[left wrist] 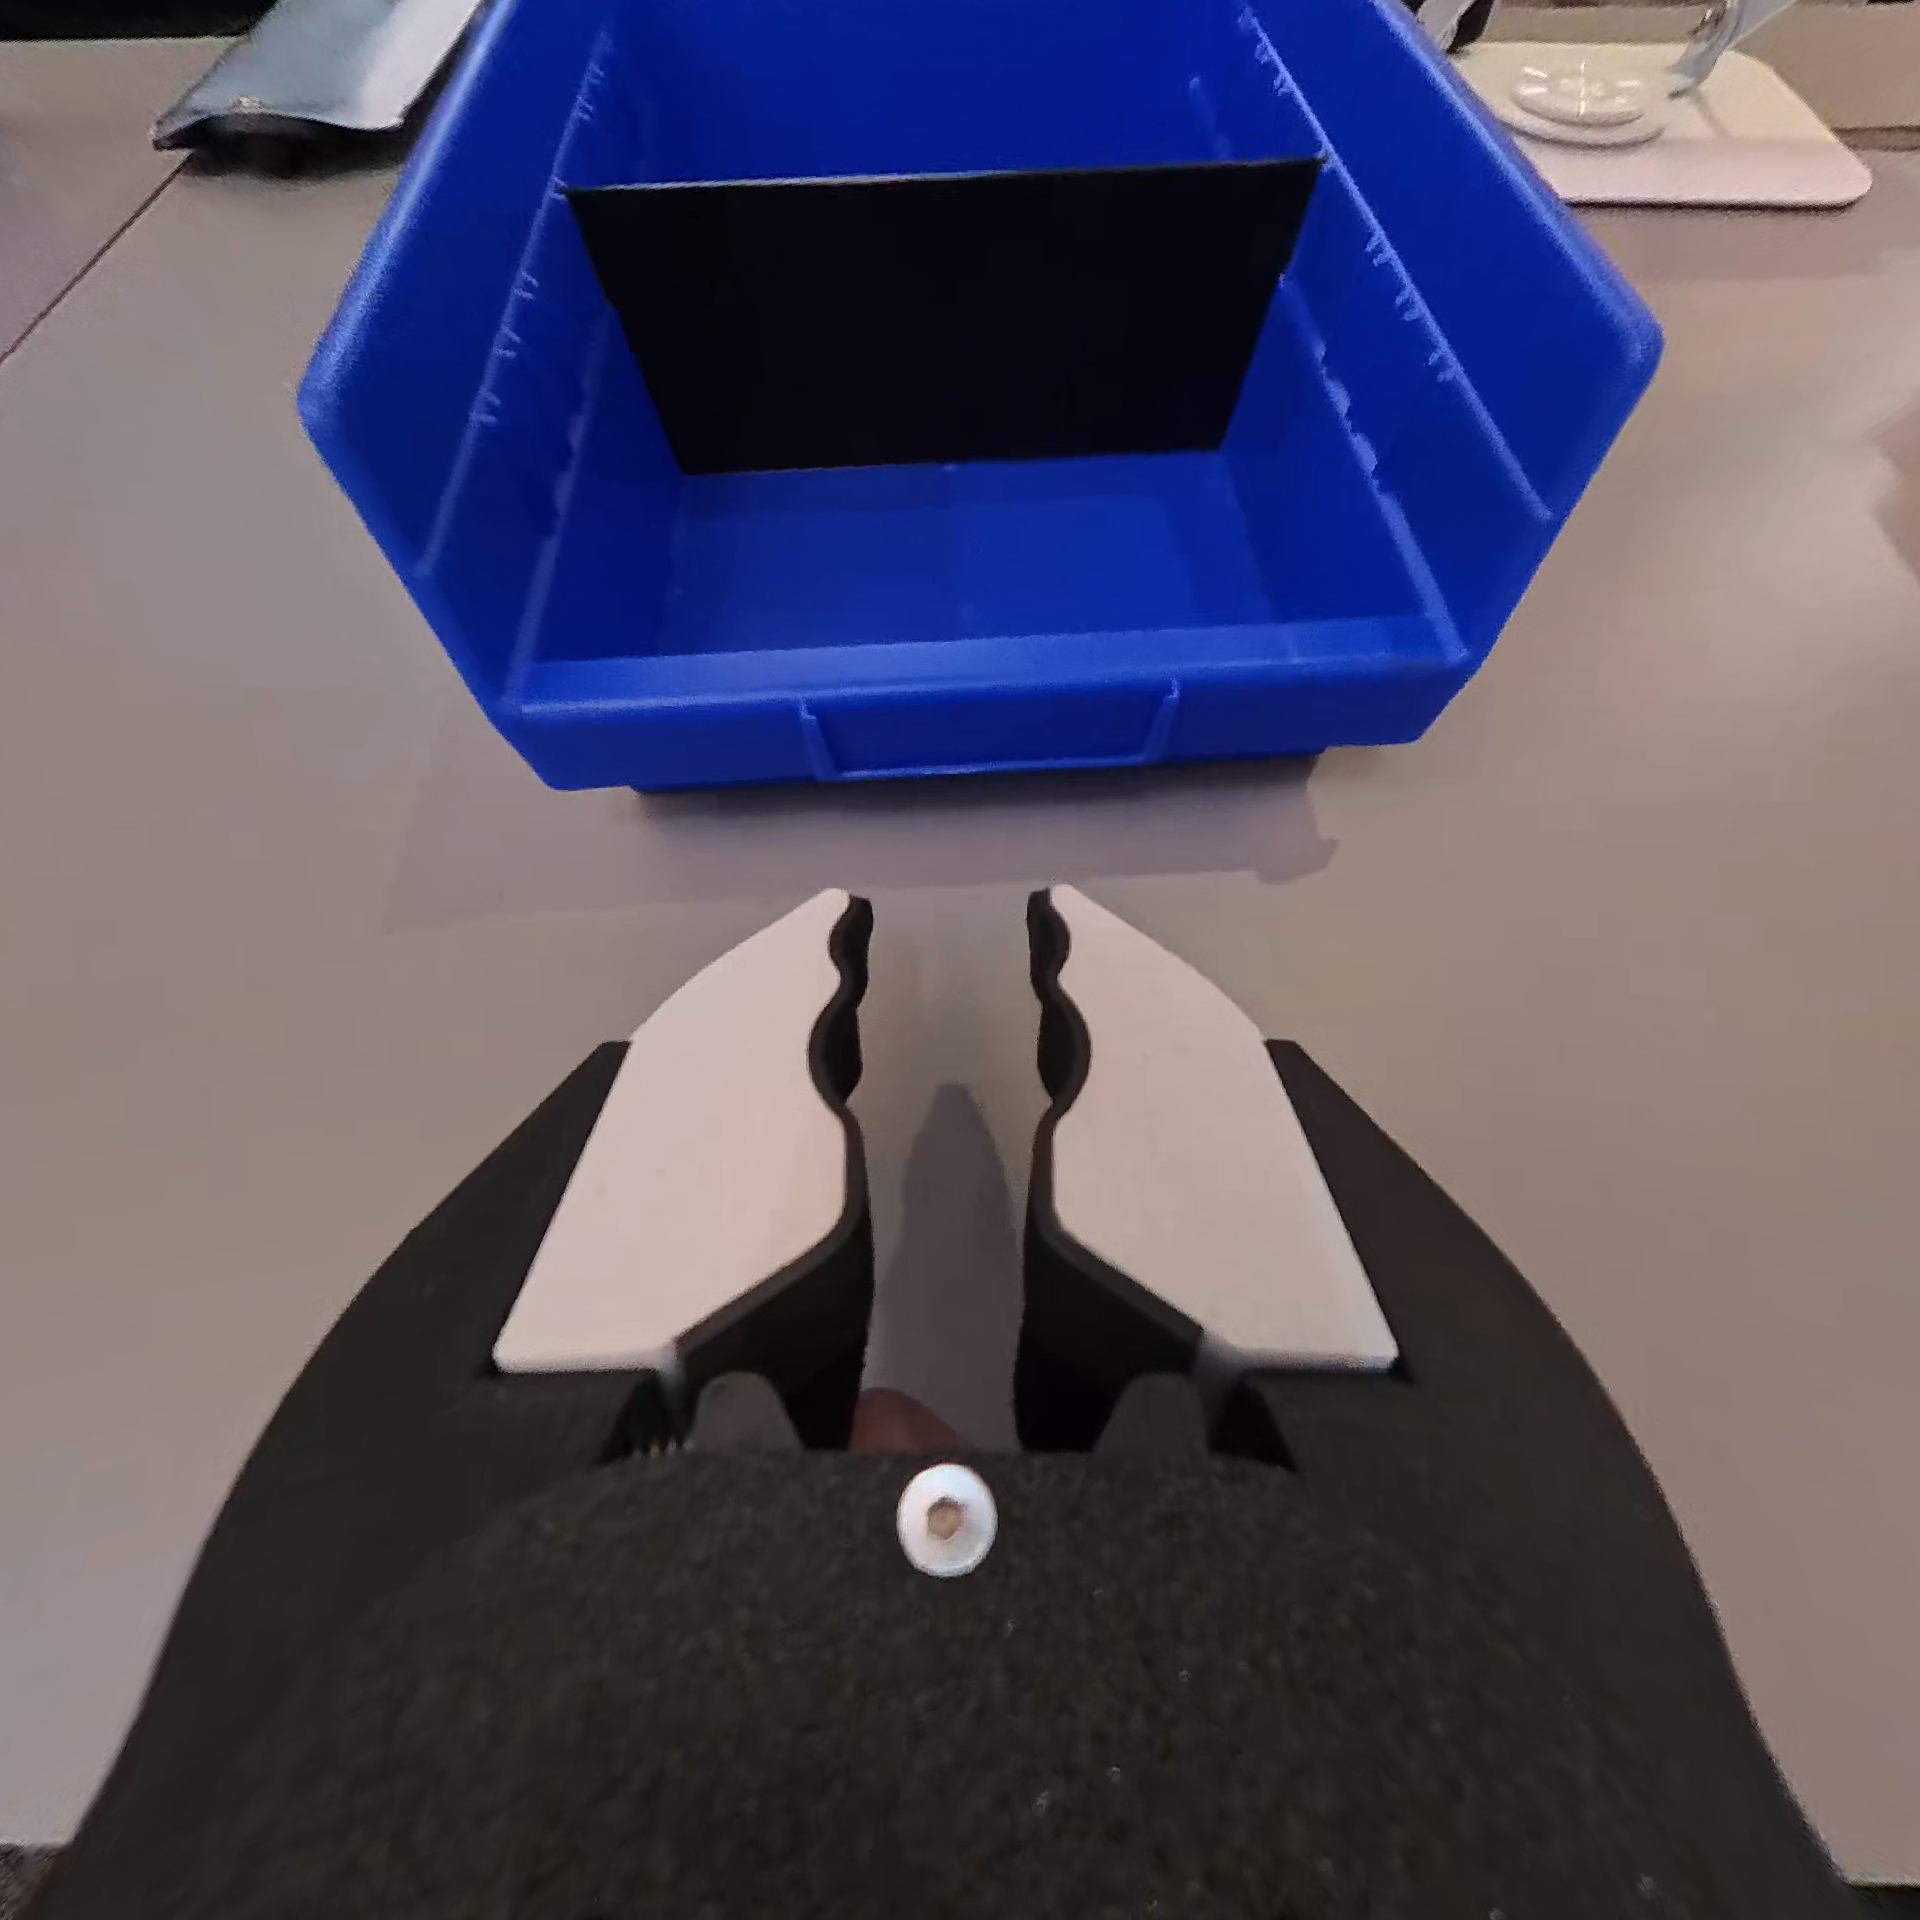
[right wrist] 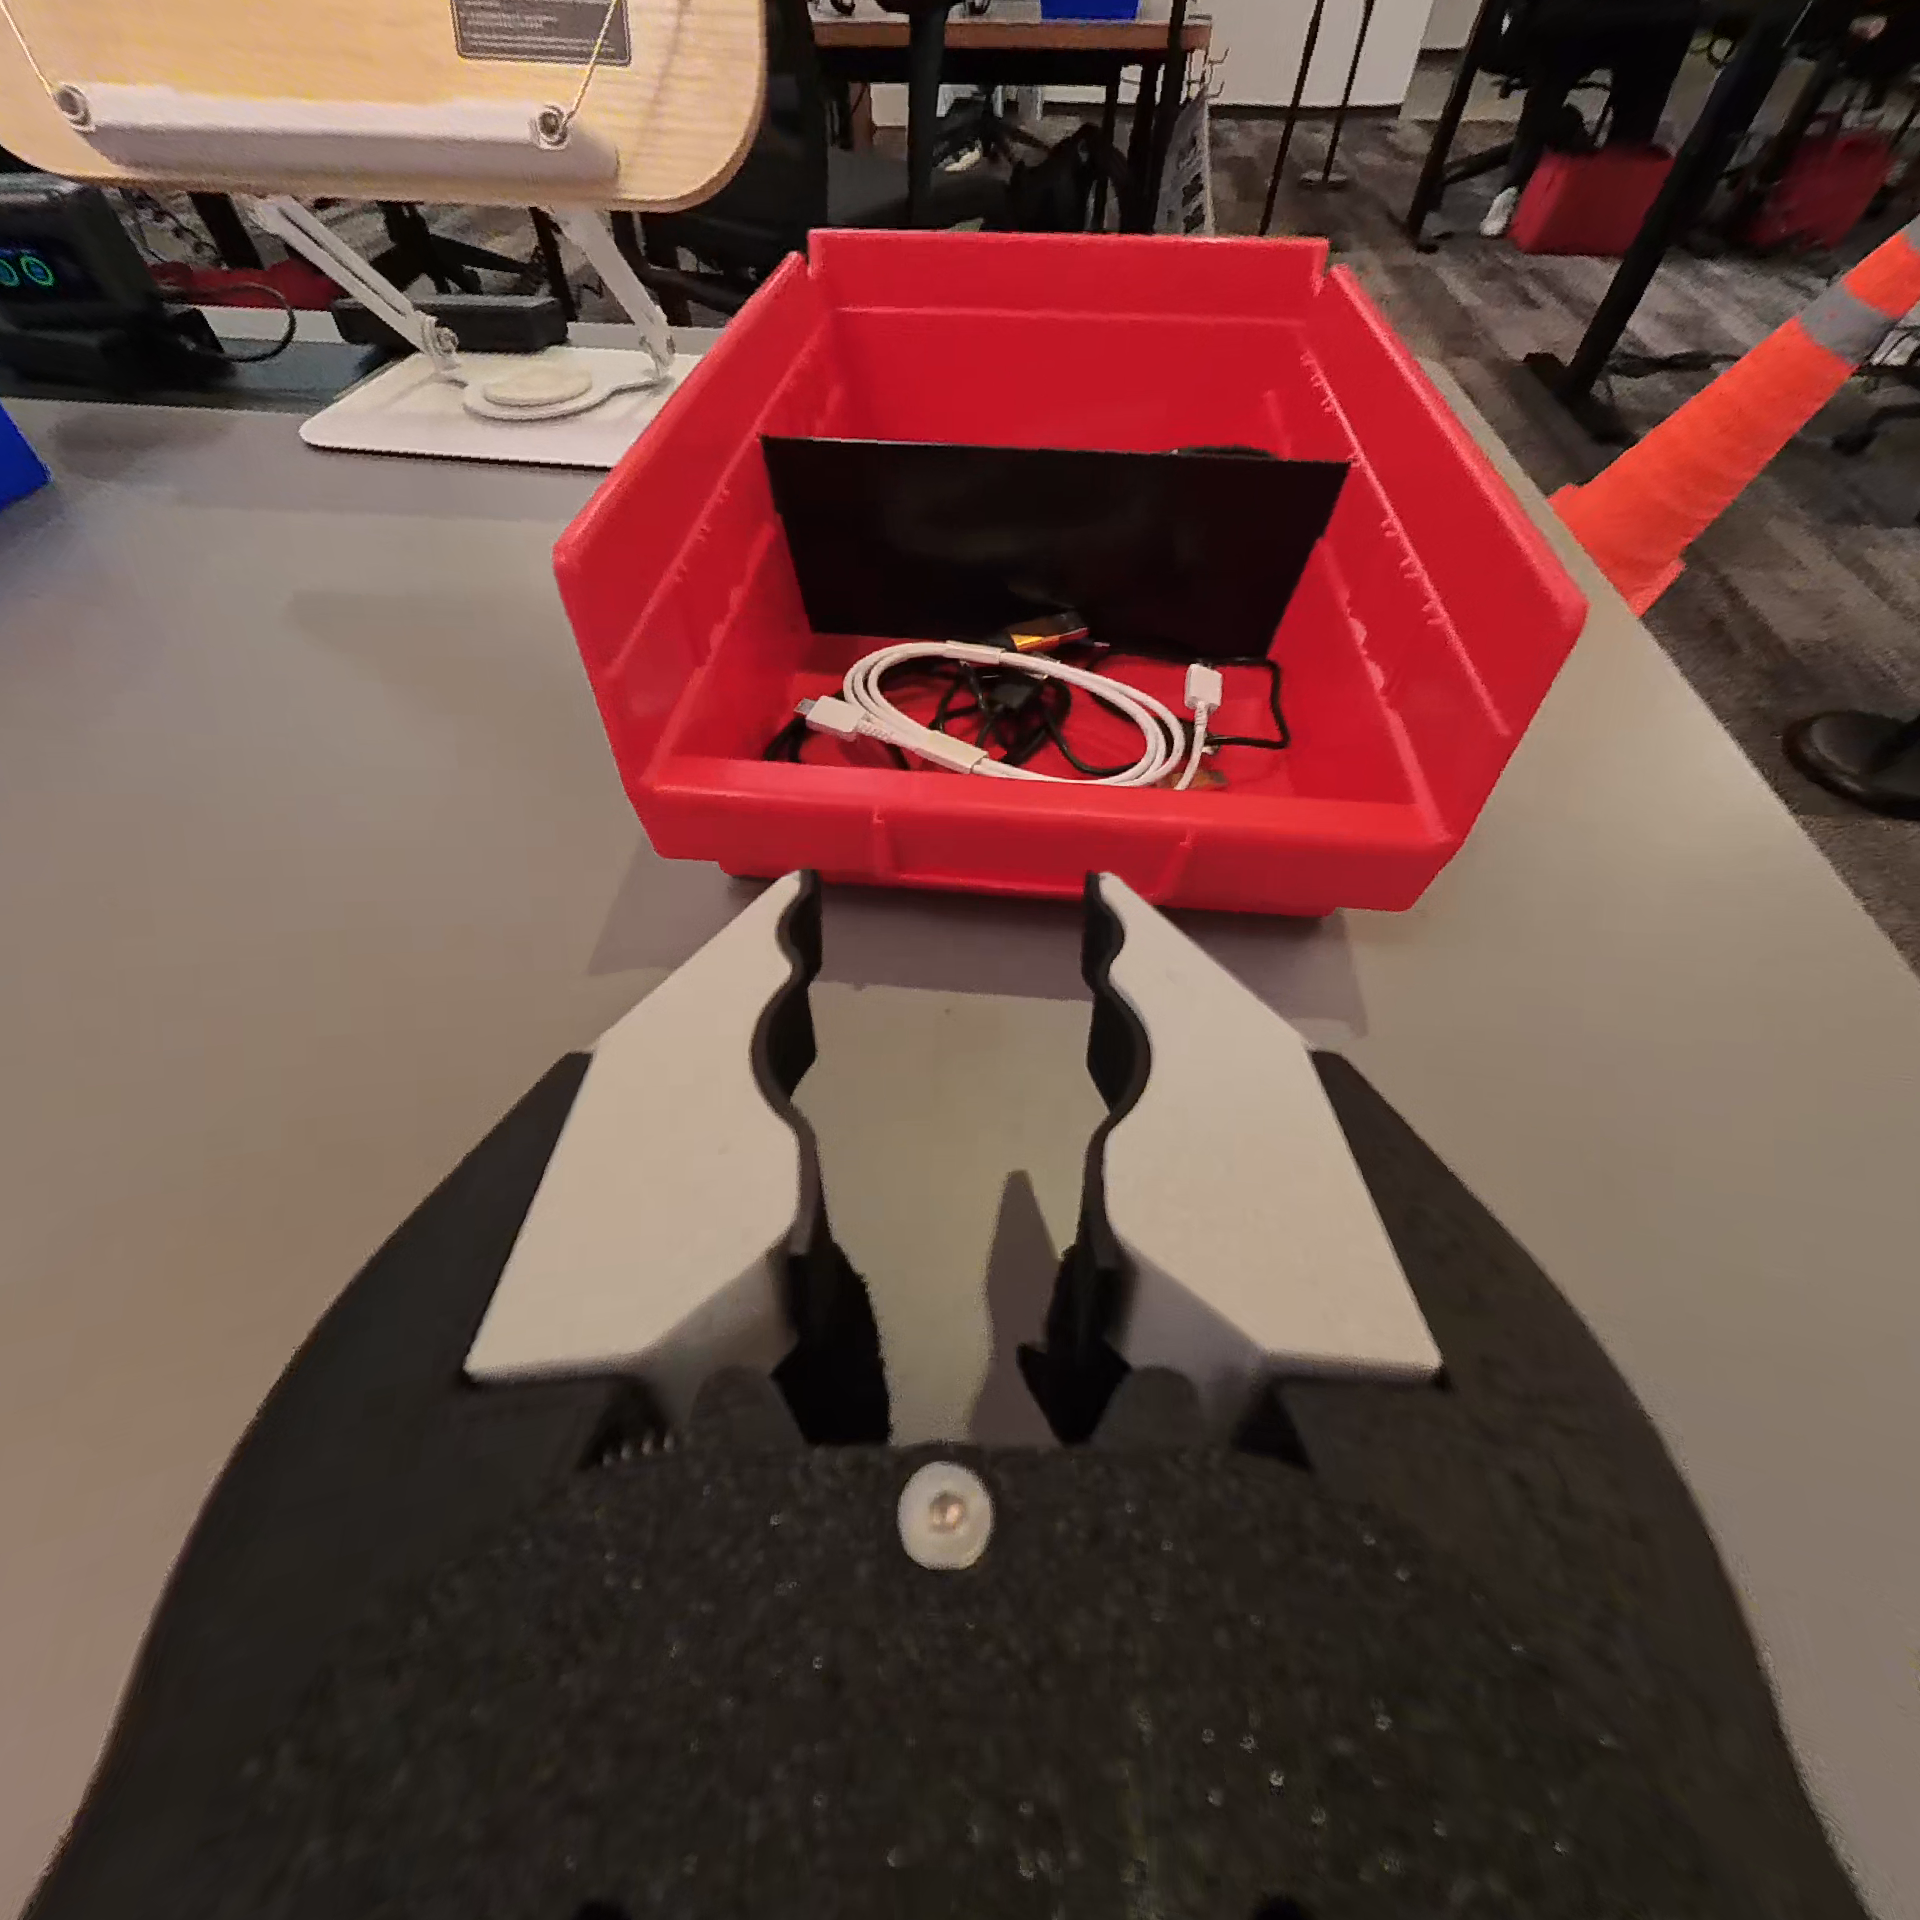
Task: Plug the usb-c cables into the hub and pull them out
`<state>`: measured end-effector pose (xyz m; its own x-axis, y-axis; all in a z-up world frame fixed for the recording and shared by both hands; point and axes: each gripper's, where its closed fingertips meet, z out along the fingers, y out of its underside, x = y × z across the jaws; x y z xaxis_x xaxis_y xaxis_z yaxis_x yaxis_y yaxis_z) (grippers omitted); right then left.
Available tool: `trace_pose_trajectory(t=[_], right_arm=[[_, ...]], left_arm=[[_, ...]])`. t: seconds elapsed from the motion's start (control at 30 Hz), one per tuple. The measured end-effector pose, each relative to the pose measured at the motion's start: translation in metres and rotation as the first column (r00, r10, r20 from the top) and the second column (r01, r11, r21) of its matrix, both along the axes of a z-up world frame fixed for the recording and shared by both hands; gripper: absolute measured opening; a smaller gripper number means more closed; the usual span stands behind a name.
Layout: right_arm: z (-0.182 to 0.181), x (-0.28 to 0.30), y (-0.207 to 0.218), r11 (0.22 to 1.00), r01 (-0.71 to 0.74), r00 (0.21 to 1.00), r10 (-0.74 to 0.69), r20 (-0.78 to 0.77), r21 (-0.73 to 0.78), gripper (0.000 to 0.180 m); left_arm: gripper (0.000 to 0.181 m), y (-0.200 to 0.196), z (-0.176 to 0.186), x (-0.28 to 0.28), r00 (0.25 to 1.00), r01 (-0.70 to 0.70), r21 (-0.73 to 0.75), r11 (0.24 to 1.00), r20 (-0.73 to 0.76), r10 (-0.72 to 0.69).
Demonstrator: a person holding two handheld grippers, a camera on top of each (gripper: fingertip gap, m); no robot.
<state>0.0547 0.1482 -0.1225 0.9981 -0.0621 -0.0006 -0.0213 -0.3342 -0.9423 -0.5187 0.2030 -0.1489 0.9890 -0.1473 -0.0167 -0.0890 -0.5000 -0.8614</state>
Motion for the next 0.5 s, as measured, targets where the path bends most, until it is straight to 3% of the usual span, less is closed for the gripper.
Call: trace_pose_trajectory(t=[0.33, 0.5], right_arm=[[-0.006, -0.018, -0.003, 0.997, -0.073, 0.992, 0.069, -0.108, -0.032, 0.047], [-0.005, -0.019, -0.001, 0.998, -0.06, 0.998, 0.06, 0.002, -0.037, 0.047]], left_arm=[[0.029, 0.004, -0.002, 0.007, 0.998, 0.024, -0.012, 1.0, 0.064, -0.023], [0.029, 0.004, 0.001, 0.01, 0.997, 0.04, 0.009, 0.999, 0.067, -0.04]])
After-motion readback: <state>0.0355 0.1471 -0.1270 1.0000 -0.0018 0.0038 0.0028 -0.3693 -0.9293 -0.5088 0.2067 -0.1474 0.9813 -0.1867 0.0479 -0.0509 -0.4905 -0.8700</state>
